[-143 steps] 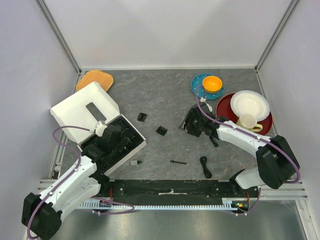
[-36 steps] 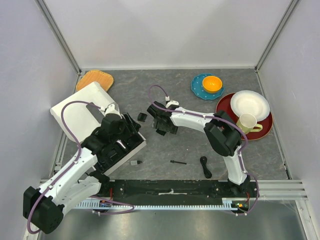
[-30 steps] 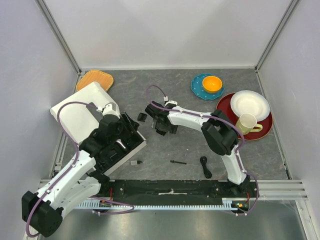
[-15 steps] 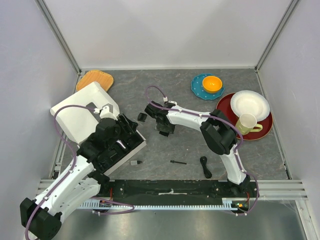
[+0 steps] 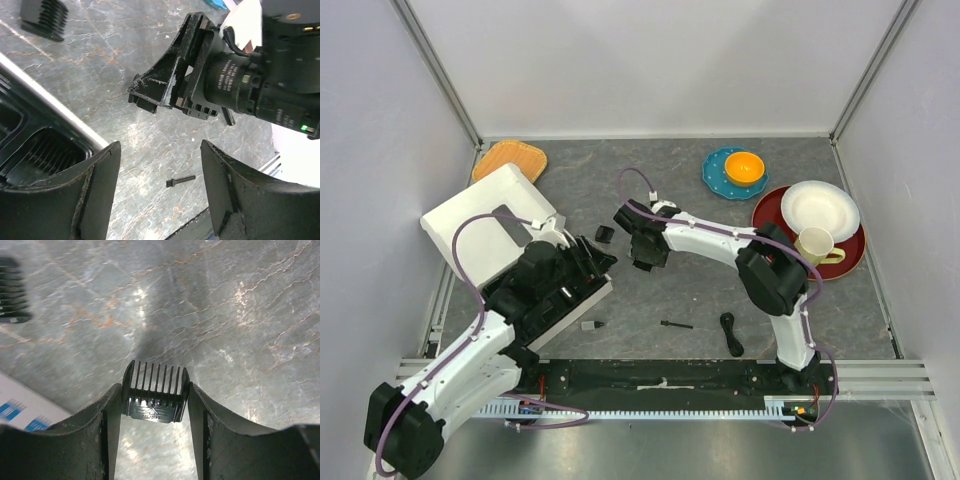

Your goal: Sort the hair-cutting tools

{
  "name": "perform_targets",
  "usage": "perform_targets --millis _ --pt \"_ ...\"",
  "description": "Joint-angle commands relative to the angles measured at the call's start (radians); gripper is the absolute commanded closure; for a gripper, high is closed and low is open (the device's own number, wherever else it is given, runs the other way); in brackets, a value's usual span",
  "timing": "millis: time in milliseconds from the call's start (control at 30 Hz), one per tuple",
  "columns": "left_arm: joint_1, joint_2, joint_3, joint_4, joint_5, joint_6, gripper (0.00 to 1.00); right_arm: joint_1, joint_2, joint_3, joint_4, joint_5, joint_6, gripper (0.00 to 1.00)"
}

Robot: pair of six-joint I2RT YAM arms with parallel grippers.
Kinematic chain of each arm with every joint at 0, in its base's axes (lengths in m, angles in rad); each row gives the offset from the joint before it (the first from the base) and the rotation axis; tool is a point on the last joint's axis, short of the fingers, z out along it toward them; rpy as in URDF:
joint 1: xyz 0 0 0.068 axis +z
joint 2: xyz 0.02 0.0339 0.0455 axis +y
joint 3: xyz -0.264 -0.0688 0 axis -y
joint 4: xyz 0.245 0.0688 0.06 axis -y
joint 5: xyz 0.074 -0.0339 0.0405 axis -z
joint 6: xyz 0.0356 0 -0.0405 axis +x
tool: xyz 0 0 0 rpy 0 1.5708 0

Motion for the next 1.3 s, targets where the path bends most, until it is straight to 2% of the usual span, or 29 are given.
perform_targets --millis 0,200,367,500,633,733,833,1033,1200,1267 --pt "-0.001 0.016 -0.014 0.169 0.104 -0.031 0.28 0.002 -0.166 -0.023 0.1 -0.046 0.037 0.74" --pt "-0.002 0.028 0.014 0.275 0.208 -0.014 0.28 0.002 -0.397 -0.154 0.305 -0.081 0.087 0.78" --pt "-0.004 0.046 0.055 0.339 0.222 0.016 0.29 -0.001 -0.507 -0.165 0.357 -0.09 0.08 0.76" --pt "-0.039 0.08 0.085 0.485 0.306 0.038 0.34 -0.004 -0.567 -0.18 0.391 -0.128 0.113 0.76" --pt "-0.117 0.047 0.082 0.585 0.205 0.091 0.36 -0.005 -0.633 -0.203 0.416 -0.138 0.134 0.76" --pt "-0.158 0.027 0.063 0.609 0.124 0.111 0.3 -0.01 -0.668 -0.197 0.419 -0.145 0.13 0.75" --pt "-0.177 0.024 0.062 0.611 0.067 0.124 0.3 -0.019 -0.687 -0.2 0.419 -0.153 0.128 0.76" --pt "-0.212 0.002 0.059 0.617 -0.074 0.165 0.32 -0.028 -0.713 -0.217 0.431 -0.161 0.134 0.76" --pt "-0.231 0.007 0.071 0.655 -0.126 0.196 0.33 -0.033 -0.721 -0.224 0.434 -0.161 0.142 0.76" --pt "-0.24 0.02 0.082 0.662 -0.134 0.222 0.39 -0.037 -0.719 -0.23 0.437 -0.167 0.153 0.76"
